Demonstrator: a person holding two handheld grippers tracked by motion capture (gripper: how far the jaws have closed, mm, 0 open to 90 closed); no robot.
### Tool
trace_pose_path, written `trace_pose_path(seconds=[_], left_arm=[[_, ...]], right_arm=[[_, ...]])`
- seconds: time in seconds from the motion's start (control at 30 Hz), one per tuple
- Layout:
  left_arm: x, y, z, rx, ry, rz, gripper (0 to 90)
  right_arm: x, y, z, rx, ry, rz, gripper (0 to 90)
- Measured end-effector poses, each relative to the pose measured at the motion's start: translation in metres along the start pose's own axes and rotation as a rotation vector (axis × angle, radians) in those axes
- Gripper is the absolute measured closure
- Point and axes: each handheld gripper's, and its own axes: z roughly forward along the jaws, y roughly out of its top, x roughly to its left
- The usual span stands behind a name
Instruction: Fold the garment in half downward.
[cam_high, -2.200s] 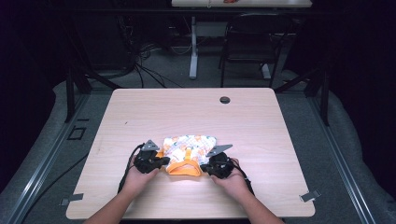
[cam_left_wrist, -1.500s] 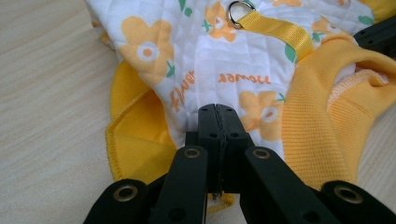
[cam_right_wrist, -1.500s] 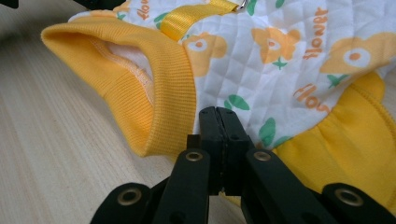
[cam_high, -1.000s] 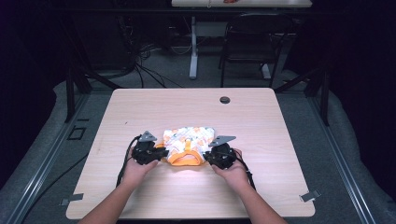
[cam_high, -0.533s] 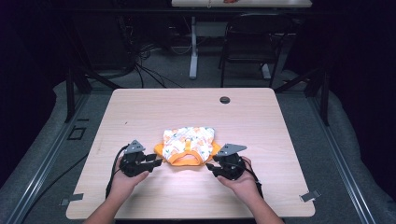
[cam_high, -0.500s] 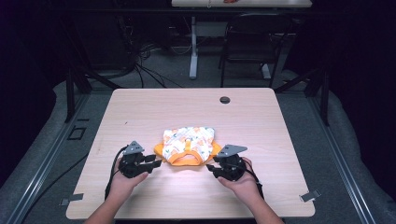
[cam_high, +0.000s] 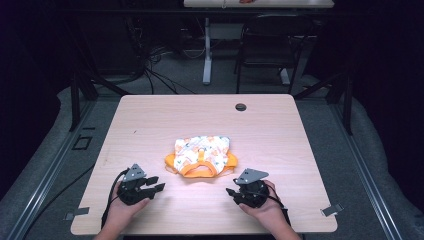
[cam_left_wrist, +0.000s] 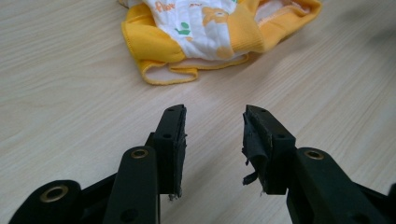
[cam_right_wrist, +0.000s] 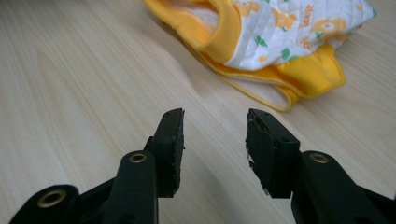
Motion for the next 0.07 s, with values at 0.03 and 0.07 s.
trace_pose_path(seconds=[0.03,0.07], left_arm=[[0.0003,-0.0004,-0.0010,-0.003,0.001,-0.002,59.2],[0.0009,-0.0005,-0.0017,-0.006,-0.001,-0.001,59.2]], right_arm=[[-0.0002,-0.0030,0.0019,0.000,-0.003,0.003,56.3],[-0.0007,-0.0052,0.0042,0.005,-0.002,0.003,56.4]])
